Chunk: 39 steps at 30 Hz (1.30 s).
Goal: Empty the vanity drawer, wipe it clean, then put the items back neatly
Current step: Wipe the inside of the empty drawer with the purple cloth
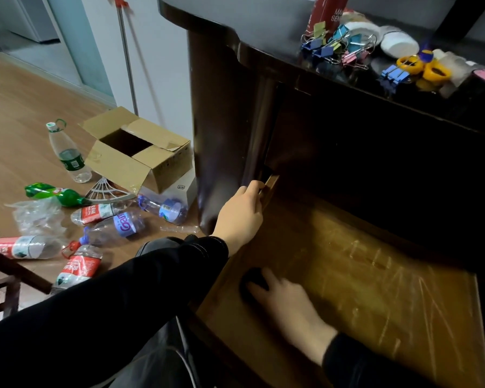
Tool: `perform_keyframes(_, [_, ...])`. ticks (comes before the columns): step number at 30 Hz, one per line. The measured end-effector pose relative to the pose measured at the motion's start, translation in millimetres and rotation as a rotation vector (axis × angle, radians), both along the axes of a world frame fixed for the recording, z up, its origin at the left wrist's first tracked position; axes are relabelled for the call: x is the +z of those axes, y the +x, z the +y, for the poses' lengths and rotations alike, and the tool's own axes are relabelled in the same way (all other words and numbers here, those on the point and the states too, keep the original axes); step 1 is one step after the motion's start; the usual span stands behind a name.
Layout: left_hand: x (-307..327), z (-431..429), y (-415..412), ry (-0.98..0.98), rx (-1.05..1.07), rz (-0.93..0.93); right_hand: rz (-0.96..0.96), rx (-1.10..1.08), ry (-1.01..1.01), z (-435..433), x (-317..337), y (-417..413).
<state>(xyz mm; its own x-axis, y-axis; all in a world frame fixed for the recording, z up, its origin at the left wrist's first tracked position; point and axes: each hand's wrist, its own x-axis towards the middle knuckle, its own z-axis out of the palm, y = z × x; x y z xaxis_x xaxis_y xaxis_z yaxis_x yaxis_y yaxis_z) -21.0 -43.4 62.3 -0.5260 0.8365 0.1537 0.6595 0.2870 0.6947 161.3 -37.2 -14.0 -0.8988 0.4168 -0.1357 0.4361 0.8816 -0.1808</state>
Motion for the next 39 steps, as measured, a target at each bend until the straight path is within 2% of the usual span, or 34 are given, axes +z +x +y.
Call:
perform_keyframes(3, [2,-1,1,-0.009,-0.002,0.003,-0.007,0.040,0.073,16,-6,5])
perform_keyframes(6, [6,-2,2,-0.015,0.002,0.007,0.018,-0.140,0.170,62,7,-10])
perform_keyframes(8, [7,-3,3,-0.023,0.002,0.009,0.043,-0.309,0.133,81,15,-19])
perform_keyframes(10, [7,-3,4,-0.023,0.004,0.011,0.035,-0.325,0.158,74,11,-20])
perform_keyframes(11, [7,-3,4,-0.020,0.007,0.012,0.039,-0.322,0.105,61,6,-18])
perform_keyframes(13, [5,-2,2,-0.018,0.012,0.012,0.030,-0.194,0.002,29,-7,-7])
perform_keyframes(16, [2,-1,1,-0.021,0.012,0.017,-0.021,0.171,0.005,0,-14,13])
perform_keyframes(18, [2,0,2,-0.018,0.011,0.022,0.007,0.198,0.015,9,-14,18])
perform_keyframes(20, [2,-1,3,-0.020,0.009,0.024,0.045,0.067,0.091,37,-15,8])
perform_keyframes(23, [4,-1,2,-0.033,0.010,0.027,0.042,-0.241,0.236,103,-3,-19])
perform_keyframes(25, [6,-2,3,-0.036,0.007,0.027,0.056,-0.416,0.208,139,10,-26])
perform_keyframes(27, [7,-3,3,-0.033,0.006,0.029,0.053,-0.447,0.204,145,16,-26])
perform_keyframes(30, [4,-1,2,-0.028,0.006,0.020,0.029,-0.281,0.214,97,7,-13])
perform_keyframes(34, [1,0,1,-0.012,0.018,0.024,-0.077,0.112,0.026,20,-7,26])
perform_keyframes(36, [1,0,2,-0.011,0.012,0.028,-0.077,0.273,0.013,9,-8,35])
perform_keyframes(38, [1,-1,3,-0.013,0.010,0.031,0.013,0.232,0.030,27,-9,31])
perform_keyframes(39, [2,-1,2,-0.016,0.012,0.035,0.047,0.129,0.079,45,-7,23])
